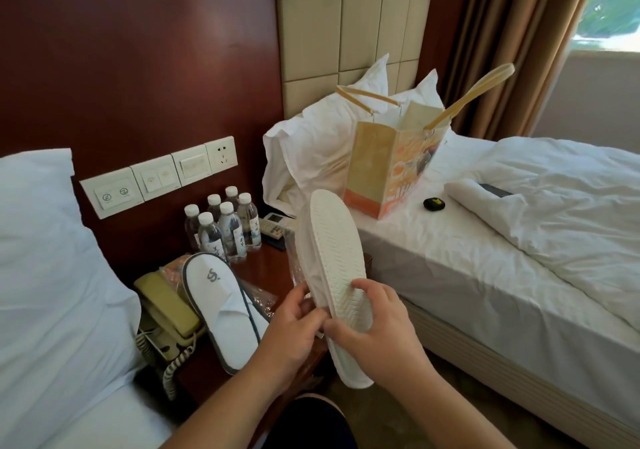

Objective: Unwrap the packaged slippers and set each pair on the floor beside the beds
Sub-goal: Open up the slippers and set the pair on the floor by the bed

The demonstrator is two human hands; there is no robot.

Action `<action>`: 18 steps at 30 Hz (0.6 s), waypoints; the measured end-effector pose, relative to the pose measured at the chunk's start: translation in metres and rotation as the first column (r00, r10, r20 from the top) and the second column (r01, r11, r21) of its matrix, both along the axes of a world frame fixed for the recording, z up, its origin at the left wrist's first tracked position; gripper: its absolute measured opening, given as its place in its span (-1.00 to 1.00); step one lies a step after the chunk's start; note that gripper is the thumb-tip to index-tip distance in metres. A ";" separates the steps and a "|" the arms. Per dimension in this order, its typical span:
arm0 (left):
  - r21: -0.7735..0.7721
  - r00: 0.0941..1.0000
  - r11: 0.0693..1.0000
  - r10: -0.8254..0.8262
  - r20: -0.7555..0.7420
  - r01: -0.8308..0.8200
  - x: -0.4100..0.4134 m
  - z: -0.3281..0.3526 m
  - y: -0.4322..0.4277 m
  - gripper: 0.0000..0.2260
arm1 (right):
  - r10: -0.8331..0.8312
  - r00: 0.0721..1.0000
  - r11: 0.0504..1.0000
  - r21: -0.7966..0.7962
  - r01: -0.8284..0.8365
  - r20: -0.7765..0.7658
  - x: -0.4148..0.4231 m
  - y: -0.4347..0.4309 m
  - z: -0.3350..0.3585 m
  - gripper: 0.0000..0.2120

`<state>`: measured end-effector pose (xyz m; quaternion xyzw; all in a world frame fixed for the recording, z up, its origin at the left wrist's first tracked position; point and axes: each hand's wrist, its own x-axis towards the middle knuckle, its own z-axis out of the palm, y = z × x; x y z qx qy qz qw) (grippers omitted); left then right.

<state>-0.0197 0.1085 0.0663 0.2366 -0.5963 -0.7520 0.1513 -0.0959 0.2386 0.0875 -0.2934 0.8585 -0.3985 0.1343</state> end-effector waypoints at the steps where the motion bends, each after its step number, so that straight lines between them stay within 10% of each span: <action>1: 0.010 1.000 1.000 -0.002 -0.015 0.002 0.004 0.003 0.001 -0.63 | 0.009 1.000 1.000 0.024 -0.009 -0.017 0.003 0.000 0.005 -0.23; 11: 0.011 0.999 1.000 -0.010 -0.049 0.010 0.031 0.022 0.003 -0.70 | 0.022 1.000 1.000 0.002 -0.022 -0.009 0.025 0.003 0.025 -0.21; 18: -0.020 0.993 0.995 0.093 -0.075 -0.095 0.039 0.029 -0.005 -0.65 | -0.012 0.937 0.968 -0.233 0.099 0.349 0.025 0.007 0.044 -0.44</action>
